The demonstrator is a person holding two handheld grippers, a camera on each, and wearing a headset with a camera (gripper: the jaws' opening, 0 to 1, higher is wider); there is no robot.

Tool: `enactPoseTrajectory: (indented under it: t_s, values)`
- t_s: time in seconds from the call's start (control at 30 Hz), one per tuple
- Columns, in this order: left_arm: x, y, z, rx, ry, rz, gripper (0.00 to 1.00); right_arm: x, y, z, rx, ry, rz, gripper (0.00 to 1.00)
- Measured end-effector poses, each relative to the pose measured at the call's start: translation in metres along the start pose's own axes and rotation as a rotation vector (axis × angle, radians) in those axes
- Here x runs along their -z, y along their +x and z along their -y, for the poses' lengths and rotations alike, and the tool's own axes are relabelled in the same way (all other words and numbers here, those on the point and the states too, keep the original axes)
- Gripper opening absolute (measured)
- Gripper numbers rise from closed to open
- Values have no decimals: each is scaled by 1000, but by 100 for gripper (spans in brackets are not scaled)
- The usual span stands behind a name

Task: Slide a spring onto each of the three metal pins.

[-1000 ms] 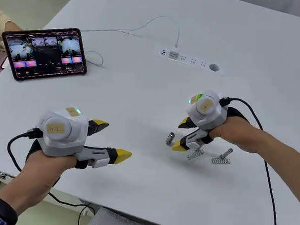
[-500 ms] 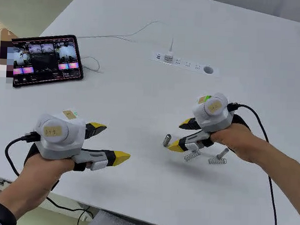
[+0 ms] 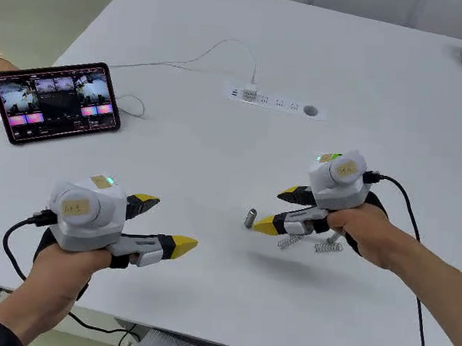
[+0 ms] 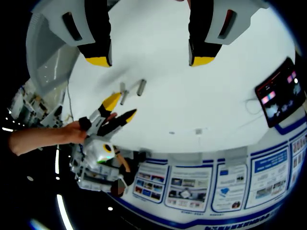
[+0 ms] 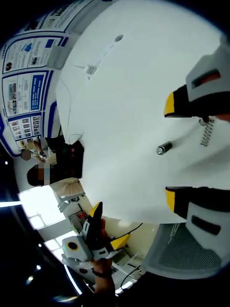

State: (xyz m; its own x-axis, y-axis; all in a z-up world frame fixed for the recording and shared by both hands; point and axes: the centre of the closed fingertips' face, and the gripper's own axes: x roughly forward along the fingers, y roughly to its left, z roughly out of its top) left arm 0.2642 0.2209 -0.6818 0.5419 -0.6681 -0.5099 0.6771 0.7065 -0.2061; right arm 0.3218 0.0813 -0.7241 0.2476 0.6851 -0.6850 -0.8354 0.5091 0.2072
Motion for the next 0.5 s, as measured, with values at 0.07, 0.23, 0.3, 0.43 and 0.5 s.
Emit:
enactPoseTrajectory:
  t_s: [0.07,0.23,0.3,0.43,0.5]
  values:
    - [0,1,1,1,-2,1,66,1,-2,-1,8,7,12,61]
    - [0,3,3,4,3,-2,67,3,-9,-4,30,31,42,63]
    - [0,4,2,2,2,-1,67,5,-13,-4,48,45,57,65]
    - [2,6,3,2,-1,-6,68,7,-20,-5,72,74,93,66]
    - [2,8,4,4,0,-8,69,10,-24,-6,87,89,105,66]
